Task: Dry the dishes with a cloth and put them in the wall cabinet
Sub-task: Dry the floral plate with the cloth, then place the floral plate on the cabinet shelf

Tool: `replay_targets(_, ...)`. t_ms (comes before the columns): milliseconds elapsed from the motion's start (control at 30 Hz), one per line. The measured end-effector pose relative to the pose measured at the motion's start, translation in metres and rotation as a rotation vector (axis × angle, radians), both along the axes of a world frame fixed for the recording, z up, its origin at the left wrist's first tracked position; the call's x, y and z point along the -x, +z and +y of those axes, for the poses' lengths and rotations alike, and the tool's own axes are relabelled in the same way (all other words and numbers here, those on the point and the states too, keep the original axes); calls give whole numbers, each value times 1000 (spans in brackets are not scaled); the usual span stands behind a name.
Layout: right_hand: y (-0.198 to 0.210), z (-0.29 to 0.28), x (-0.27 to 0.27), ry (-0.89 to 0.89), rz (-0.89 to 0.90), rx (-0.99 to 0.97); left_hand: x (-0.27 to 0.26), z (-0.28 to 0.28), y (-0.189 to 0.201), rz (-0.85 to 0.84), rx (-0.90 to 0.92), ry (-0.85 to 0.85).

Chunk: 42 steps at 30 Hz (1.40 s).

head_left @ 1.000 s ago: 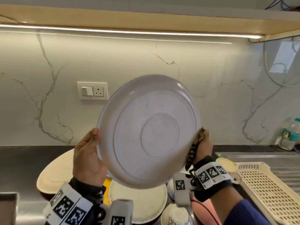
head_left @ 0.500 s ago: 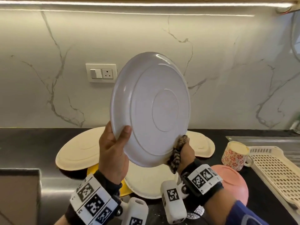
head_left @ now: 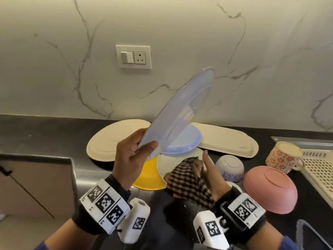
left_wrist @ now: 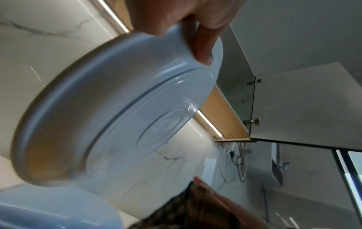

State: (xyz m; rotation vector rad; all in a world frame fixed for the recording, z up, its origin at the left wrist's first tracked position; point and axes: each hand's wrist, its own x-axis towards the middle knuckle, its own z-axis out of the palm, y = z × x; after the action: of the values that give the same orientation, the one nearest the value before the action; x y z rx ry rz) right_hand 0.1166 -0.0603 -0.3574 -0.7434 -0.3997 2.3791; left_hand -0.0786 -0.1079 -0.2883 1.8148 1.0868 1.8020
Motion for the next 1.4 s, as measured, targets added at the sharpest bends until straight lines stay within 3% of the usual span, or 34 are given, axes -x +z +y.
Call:
replay_targets(67, -17, -4, 4, 36, -29, -12, 14, -5, -7, 51, -1, 28)
replay_targets(167, -37, -8, 17, 203, -212, -46, 30, -14, -16, 136, -15, 66)
replay_targets(300, -56, -1, 30, 214, -606, -91, 42, -24, -24, 326, -86, 85)
replay_targets(533, -29, 9, 23, 149, -1177, -628, 49, -30, -31, 541, -240, 58)
replay_targets(600, -8, 10, 13, 22, -1058, -622, 50, -30, -32, 592, -267, 15)
replay_targets(700, 27, 9, -5, -224, -578, -478, 49, -28, -27, 653, -301, -28)
replay_targets(767, 50, 6, -14, -269, -388, -458, 48, -26, -23, 726, -338, -20)
replay_targets(1033, 89, -5, -16, -279, -510, -673, 44, -29, -19, 1177, -568, 118)
replay_targets(1167, 116, -7, -26, -371, -484, -754, 56, -31, 7, 1331, -446, 276)
replay_targets(1267, 144, -13, -40, -445, -406, -887, 84, -37, 33, 1159, -213, 372)
replay_targets(1400, 191, -17, -57, -489, -348, -1074, 97, -44, 81, 616, 115, 508)
